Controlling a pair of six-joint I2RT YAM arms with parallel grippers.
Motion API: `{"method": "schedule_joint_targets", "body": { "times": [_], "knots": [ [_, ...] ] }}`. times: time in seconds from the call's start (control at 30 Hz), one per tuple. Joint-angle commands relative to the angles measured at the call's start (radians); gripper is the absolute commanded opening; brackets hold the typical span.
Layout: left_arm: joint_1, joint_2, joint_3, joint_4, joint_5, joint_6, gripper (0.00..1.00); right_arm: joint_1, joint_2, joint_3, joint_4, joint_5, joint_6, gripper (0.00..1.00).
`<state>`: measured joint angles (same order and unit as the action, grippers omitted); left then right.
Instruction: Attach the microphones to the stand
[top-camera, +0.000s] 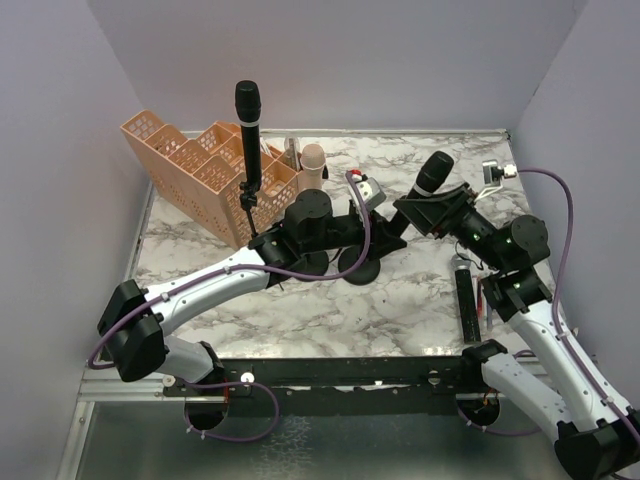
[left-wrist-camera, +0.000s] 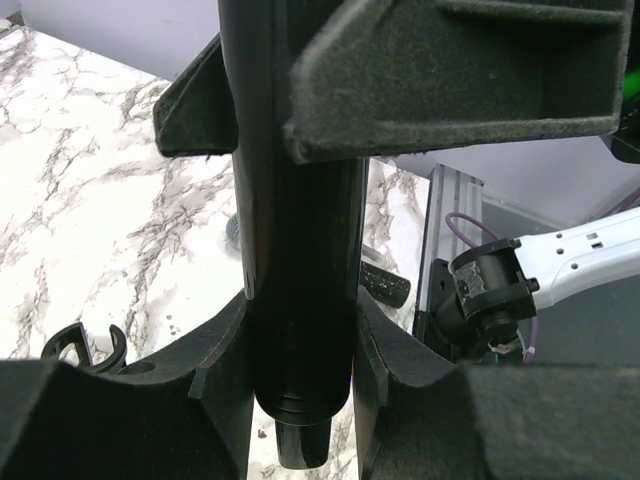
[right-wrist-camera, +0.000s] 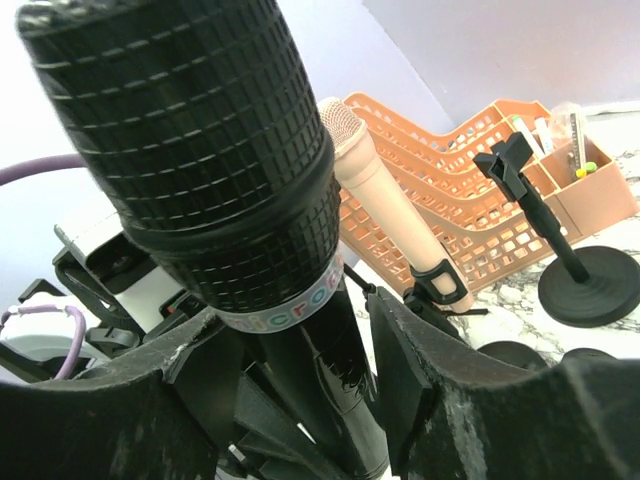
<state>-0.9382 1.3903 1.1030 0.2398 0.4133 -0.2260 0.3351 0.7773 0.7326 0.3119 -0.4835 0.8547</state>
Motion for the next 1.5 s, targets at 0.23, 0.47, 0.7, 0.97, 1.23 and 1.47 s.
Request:
{"method": "schedule_joint_targets", "body": {
  "times": [0.23, 0.47, 0.7, 0.97, 1.23, 1.47],
  "knots": [
    [-0.005, -0.032, 0.000, -0.035, -0.008, 0.041, 0.00, 0.006, -0.035, 0.024, -0.024, 0.086, -0.042, 0.43],
    [-0.005, -0.034, 0.018, -0.111, -0.133, 0.062, 0.54, 0.006, -0.037, 0.028, -0.051, 0.137, -0.126, 0.04],
    [-0.004, -0.039, 0.028, -0.257, -0.341, 0.172, 0.81, 0.005, -0.051, 0.031, -0.129, 0.385, -0.321, 0.01],
    [0.004, 0.045, 0.037, -0.350, -0.406, 0.193, 0.75, 0.006, 0.052, -0.008, 0.040, 0.468, -0.393, 0.01],
    [0.015, 0.155, 0.063, -0.319, -0.481, 0.216, 0.71, 0.006, 0.168, -0.034, 0.201, 0.405, -0.375, 0.01],
    [0.035, 0.208, 0.068, -0.301, -0.391, 0.219, 0.53, 0.006, 0.226, -0.060, 0.233, 0.330, -0.375, 0.01]
  ]
}}
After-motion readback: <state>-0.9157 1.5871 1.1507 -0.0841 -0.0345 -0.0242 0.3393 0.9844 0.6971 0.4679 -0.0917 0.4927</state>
